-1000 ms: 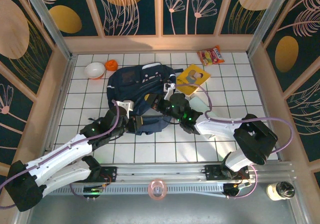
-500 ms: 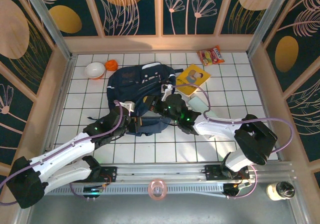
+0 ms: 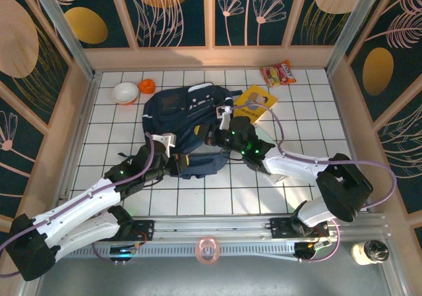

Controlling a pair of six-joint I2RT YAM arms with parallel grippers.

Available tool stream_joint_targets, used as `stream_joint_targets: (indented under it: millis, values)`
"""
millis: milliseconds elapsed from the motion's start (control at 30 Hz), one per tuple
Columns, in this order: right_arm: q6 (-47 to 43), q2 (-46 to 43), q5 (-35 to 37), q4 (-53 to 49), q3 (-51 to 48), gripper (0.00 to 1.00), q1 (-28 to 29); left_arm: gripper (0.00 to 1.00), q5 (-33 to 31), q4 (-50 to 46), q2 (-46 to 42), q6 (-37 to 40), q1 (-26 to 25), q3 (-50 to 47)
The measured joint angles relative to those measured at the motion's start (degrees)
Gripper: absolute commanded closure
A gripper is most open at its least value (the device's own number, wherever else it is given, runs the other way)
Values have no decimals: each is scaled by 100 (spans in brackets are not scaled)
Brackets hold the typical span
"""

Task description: Pack the student bag

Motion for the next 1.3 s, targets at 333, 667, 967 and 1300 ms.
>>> stream_joint_targets:
  millis: [333,667,967,1300]
  values:
    - [-592,-127,-815,-365,-11,100,-350,100,136,-175,103,216,26,11]
    - [-122,-192,-588,-389,-11,100,-179,88,302,-33,352,164,44,13]
    - [245,-120,-387,-334,-11,100,-52,78,136,-61,452,168,42,57]
    - [280,-120,-125,-501,24,100,42,100,-216,-175,470,92,42,55]
